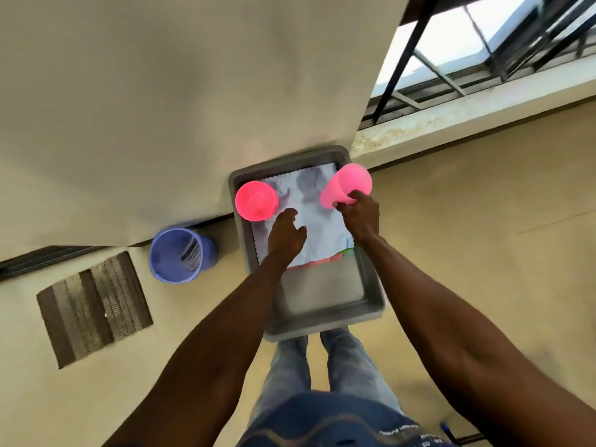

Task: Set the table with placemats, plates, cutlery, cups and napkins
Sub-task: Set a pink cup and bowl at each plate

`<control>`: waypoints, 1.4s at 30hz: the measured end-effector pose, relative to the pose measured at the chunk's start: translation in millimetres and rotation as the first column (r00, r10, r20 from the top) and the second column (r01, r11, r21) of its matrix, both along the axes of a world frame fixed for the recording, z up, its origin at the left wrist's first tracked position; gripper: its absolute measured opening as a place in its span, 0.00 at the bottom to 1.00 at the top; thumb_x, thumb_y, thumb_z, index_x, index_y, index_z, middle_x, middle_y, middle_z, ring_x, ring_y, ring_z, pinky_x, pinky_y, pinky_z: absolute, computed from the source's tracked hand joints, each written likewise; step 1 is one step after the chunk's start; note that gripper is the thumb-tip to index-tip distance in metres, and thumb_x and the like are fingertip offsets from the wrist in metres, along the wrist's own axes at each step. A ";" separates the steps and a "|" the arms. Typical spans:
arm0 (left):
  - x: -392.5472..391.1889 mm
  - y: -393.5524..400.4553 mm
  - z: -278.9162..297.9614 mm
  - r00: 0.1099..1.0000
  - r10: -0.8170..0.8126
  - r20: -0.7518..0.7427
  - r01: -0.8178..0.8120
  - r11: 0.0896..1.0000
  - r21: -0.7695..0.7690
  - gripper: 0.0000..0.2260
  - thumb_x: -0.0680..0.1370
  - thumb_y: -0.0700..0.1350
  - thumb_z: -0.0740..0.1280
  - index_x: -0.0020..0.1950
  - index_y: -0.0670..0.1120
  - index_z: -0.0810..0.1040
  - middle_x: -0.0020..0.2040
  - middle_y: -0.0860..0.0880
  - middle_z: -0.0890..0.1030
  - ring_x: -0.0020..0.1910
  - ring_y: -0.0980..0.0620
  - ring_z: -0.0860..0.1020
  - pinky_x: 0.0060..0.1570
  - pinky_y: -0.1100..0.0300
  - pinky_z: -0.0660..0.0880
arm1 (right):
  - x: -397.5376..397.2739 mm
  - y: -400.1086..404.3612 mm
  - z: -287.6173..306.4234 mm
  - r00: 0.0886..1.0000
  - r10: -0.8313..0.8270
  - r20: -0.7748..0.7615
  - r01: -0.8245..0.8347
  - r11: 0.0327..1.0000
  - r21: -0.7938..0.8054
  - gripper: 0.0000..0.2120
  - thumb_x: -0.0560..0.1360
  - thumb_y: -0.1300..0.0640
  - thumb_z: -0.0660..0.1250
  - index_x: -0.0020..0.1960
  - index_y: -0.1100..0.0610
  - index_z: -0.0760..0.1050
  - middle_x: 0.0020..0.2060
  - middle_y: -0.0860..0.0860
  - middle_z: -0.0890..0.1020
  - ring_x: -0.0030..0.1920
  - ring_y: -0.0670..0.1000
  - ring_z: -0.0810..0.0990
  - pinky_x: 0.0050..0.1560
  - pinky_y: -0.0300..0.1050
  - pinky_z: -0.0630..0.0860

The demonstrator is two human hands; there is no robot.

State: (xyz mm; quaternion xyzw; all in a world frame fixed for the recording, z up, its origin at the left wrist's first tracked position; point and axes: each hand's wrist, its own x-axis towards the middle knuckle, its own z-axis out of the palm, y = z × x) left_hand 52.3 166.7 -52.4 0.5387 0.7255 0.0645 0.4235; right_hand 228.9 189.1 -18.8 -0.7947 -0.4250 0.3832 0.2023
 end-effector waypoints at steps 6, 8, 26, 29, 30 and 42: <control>33.4 -23.3 78.4 0.971 -0.155 0.181 0.151 0.988 0.034 0.44 0.69 0.48 0.79 0.77 0.47 0.58 0.75 0.44 0.65 0.72 0.46 0.66 0.70 0.50 0.66 | 26.3 -60.9 87.7 0.996 0.053 -0.072 -0.055 0.998 -0.028 0.24 0.70 0.52 0.76 0.62 0.60 0.78 0.62 0.59 0.79 0.60 0.60 0.76 0.55 0.45 0.72; 46.0 -39.8 88.8 0.930 -0.266 0.254 0.248 0.963 0.101 0.44 0.66 0.48 0.81 0.76 0.46 0.60 0.74 0.45 0.67 0.71 0.48 0.68 0.69 0.55 0.68 | 34.0 -85.5 117.2 0.996 0.067 -0.056 -0.071 0.995 -0.072 0.28 0.69 0.51 0.76 0.66 0.58 0.76 0.65 0.58 0.76 0.62 0.58 0.75 0.55 0.44 0.70; 134.6 -213.7 176.9 0.326 -0.524 0.787 0.717 0.679 0.156 0.44 0.59 0.47 0.81 0.71 0.47 0.65 0.62 0.44 0.77 0.60 0.45 0.78 0.52 0.53 0.80 | 11.3 -408.7 148.4 0.410 -0.647 -0.643 0.859 0.511 0.034 0.12 0.75 0.63 0.66 0.58 0.58 0.74 0.46 0.55 0.82 0.45 0.52 0.79 0.51 0.49 0.73; 155.4 -255.0 188.4 0.226 -0.512 0.828 0.809 0.572 0.133 0.39 0.63 0.41 0.79 0.70 0.48 0.66 0.60 0.44 0.79 0.58 0.46 0.79 0.50 0.52 0.80 | 9.3 -444.6 150.2 0.432 -0.638 -0.637 0.843 0.537 0.034 0.24 0.67 0.63 0.70 0.64 0.60 0.75 0.53 0.57 0.83 0.52 0.55 0.81 0.58 0.52 0.75; 163.9 -269.6 191.4 0.203 -0.509 0.837 0.835 0.536 0.123 0.38 0.62 0.42 0.79 0.69 0.49 0.68 0.59 0.44 0.80 0.58 0.45 0.79 0.50 0.51 0.80 | 11.9 -456.4 154.4 0.427 -0.637 -0.642 0.856 0.513 0.060 0.27 0.65 0.62 0.72 0.64 0.60 0.75 0.54 0.57 0.83 0.54 0.55 0.81 0.57 0.51 0.77; 291.0 -488.1 231.4 0.012 -0.505 0.863 0.958 0.253 0.135 0.26 0.63 0.47 0.78 0.60 0.49 0.78 0.53 0.48 0.84 0.52 0.50 0.82 0.52 0.52 0.79 | 90.5 -677.2 181.4 0.315 -0.705 -0.635 0.938 0.332 0.097 0.26 0.69 0.69 0.74 0.65 0.57 0.75 0.56 0.56 0.83 0.57 0.55 0.81 0.57 0.48 0.79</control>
